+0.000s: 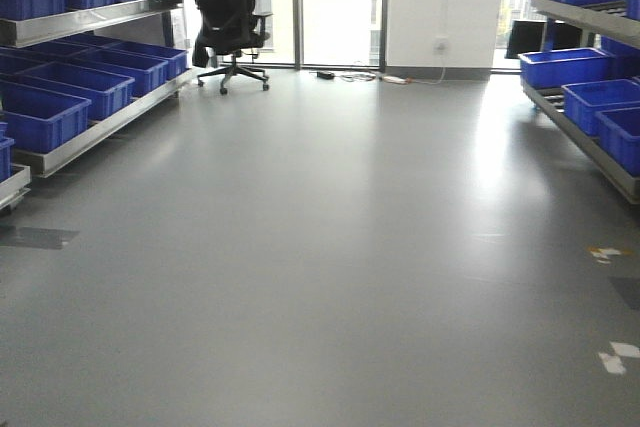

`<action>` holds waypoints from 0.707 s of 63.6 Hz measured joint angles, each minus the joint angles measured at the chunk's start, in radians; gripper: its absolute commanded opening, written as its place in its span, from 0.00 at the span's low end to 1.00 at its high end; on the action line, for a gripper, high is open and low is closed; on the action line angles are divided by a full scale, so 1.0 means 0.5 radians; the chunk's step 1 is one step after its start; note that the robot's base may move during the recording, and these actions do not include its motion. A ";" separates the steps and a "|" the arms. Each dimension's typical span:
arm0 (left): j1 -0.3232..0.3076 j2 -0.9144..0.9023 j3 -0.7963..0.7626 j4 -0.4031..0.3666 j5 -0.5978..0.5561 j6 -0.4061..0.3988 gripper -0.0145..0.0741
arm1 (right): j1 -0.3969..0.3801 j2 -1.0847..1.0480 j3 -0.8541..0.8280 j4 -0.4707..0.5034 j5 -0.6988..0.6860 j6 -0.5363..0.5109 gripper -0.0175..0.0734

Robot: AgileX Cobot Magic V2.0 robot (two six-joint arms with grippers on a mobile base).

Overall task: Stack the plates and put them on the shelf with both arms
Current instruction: 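Drive the base to the blue bin shelf holding the plates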

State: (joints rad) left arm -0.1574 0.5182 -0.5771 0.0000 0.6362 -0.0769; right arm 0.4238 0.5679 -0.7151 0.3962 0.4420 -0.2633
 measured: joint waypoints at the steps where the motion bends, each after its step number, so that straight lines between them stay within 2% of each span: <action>1: 0.000 0.000 0.000 0.000 0.000 0.000 0.26 | 0.000 0.000 0.000 0.000 0.000 0.000 0.26; 45: 0.000 0.000 0.000 0.000 0.000 0.000 0.26 | 0.000 0.000 0.000 0.000 0.000 0.000 0.26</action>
State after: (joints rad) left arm -0.1574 0.5182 -0.5771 0.0000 0.6362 -0.0769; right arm 0.4238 0.5679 -0.7151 0.3962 0.4420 -0.2633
